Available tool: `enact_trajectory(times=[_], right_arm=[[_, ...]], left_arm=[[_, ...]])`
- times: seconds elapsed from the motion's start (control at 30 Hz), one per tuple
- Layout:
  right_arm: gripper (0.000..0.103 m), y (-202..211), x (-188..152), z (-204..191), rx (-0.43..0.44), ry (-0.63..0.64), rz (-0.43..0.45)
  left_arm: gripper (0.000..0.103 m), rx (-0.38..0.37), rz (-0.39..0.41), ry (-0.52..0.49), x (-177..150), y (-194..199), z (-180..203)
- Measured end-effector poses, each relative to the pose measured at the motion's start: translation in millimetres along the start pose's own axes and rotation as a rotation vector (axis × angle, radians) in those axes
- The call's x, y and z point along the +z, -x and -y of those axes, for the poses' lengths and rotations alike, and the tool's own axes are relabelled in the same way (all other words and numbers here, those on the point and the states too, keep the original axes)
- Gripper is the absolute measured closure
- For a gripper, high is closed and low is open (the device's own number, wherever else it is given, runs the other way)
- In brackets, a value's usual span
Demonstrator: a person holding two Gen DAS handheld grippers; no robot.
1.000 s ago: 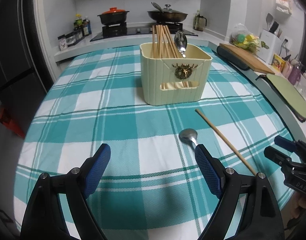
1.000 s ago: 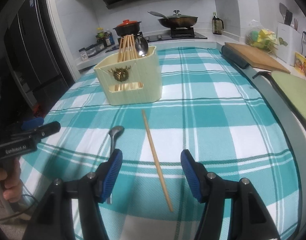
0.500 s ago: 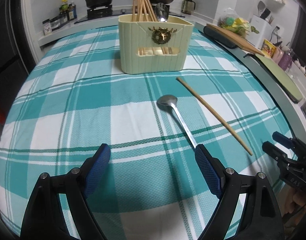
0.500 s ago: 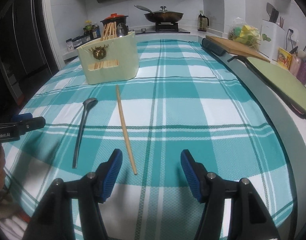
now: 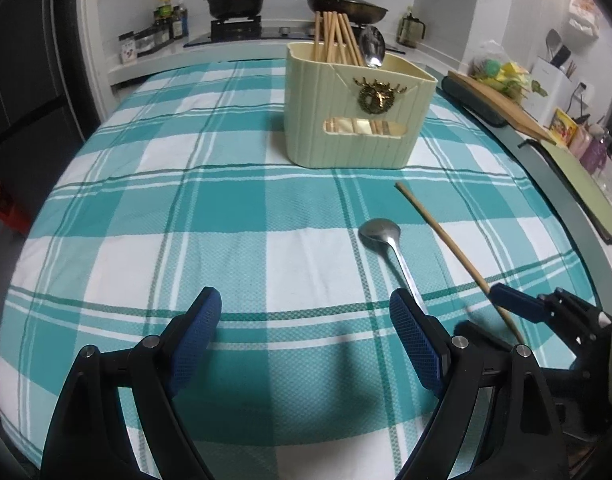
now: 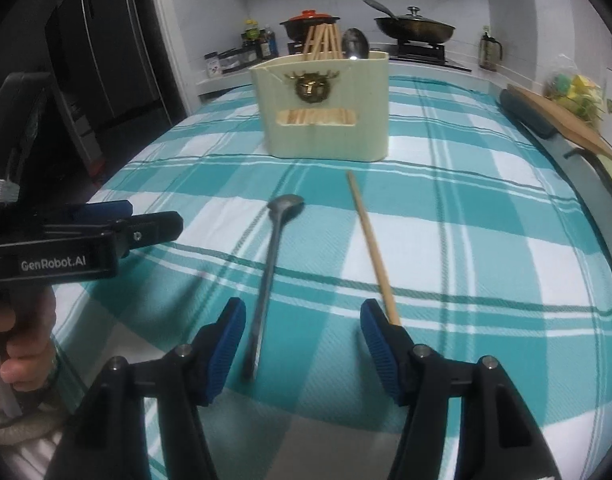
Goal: Organize utensils
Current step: 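Lower the right gripper onto the steel spoon and close on its handle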
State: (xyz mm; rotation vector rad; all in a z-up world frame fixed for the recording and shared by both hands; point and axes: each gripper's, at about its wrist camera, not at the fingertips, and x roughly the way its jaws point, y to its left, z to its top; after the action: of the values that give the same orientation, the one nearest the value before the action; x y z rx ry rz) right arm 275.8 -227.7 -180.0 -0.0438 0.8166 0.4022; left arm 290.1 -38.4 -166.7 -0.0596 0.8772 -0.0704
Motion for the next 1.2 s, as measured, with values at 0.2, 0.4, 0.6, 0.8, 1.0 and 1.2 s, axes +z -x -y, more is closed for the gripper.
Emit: enact_trajectory(times=[0.2,0.4,0.6,0.8,1.0,1.2], right_arm=[[0.06,-52,32,-38,-0.055,0.162,-0.044],[0.097,-77,45,-31,-0.083,0.145,-0.107],[0.097,-48,49,26,0.034,-0.108,-0.058],[0.097,-16,49,96,0.073,-0.311,0.001],[0.096,-20,46,111,-0.355,0.035,-0.067],[0.075,-12,32,95,-0.23,0.037,-0.034]], left_arm=[[0.016,0.028,-0.002,0.061,-2,-1,-25],[0.016,0.033,-0.014,0.085,-11,-3,-39],[0.016,0.012,-0.042,0.077,-15,-15,-33],[0.016,0.0,-0.039,0.033,-16,-15,-18],[0.016,-0.029,-0.069,-0.018,-19,-24,7],[0.016,-0.031,-0.077,-0.033,-20,-26,13]])
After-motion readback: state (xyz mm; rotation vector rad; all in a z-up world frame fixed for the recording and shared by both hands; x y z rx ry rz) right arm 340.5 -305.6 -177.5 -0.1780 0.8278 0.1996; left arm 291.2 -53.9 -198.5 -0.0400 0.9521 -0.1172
